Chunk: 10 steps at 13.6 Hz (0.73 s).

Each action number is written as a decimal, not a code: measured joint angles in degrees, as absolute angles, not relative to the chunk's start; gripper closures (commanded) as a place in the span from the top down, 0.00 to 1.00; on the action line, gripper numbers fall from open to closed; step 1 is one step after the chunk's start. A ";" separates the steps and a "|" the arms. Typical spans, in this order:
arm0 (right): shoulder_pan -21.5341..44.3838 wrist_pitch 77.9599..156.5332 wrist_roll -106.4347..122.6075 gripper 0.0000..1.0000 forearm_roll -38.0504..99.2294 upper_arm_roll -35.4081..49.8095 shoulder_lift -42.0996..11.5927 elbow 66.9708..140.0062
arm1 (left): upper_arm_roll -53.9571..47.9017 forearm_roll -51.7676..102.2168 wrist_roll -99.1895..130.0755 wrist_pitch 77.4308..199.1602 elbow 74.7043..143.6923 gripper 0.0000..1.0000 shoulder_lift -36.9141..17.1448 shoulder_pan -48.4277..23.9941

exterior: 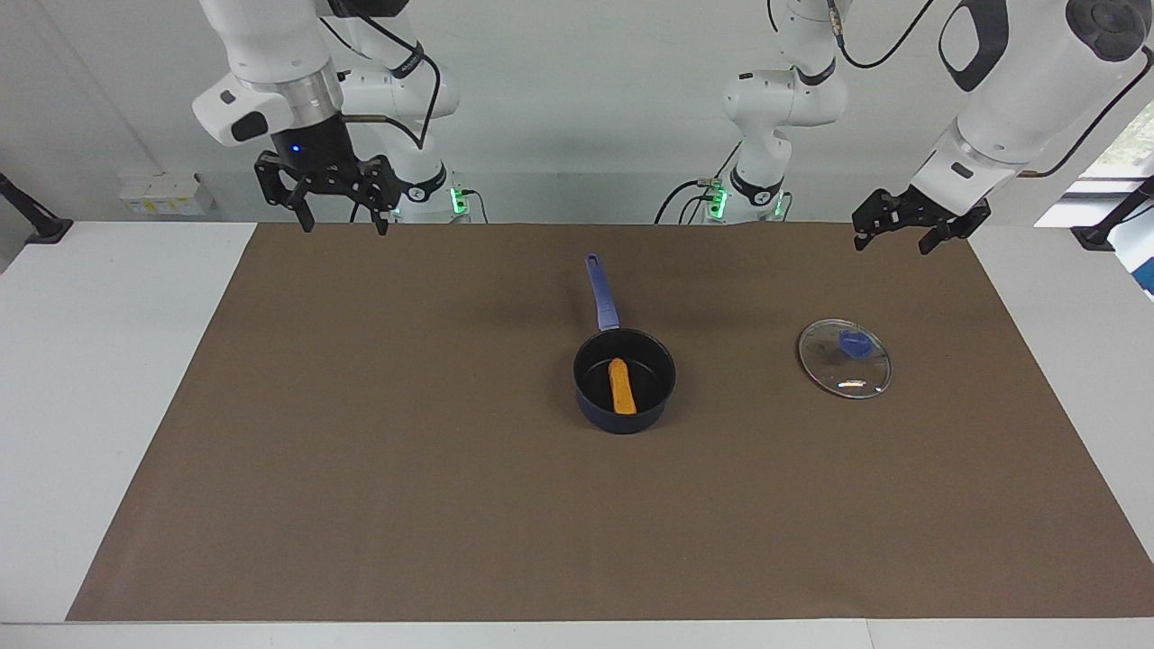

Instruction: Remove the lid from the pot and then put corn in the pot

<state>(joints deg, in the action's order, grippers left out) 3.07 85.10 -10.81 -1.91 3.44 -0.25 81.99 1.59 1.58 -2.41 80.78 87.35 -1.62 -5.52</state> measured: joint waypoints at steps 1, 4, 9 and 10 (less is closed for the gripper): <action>1.96 83.82 -10.81 1.00 -1.79 3.41 1.14 81.90 | 1.58 1.57 -2.41 80.29 86.60 1.00 -1.58 -5.52; 0.18 81.22 -10.81 1.00 -1.02 2.00 4.33 82.52 | 1.47 1.60 -2.47 80.41 86.17 1.00 -1.56 -5.53; -0.14 80.78 -10.81 1.00 -0.63 0.72 5.31 84.71 | 1.47 1.60 -2.48 80.42 86.16 1.00 -1.56 -5.53; -0.21 80.78 -10.81 1.00 -0.61 0.72 5.32 84.79 | 1.47 1.60 -2.48 80.42 86.16 1.00 -1.55 -5.53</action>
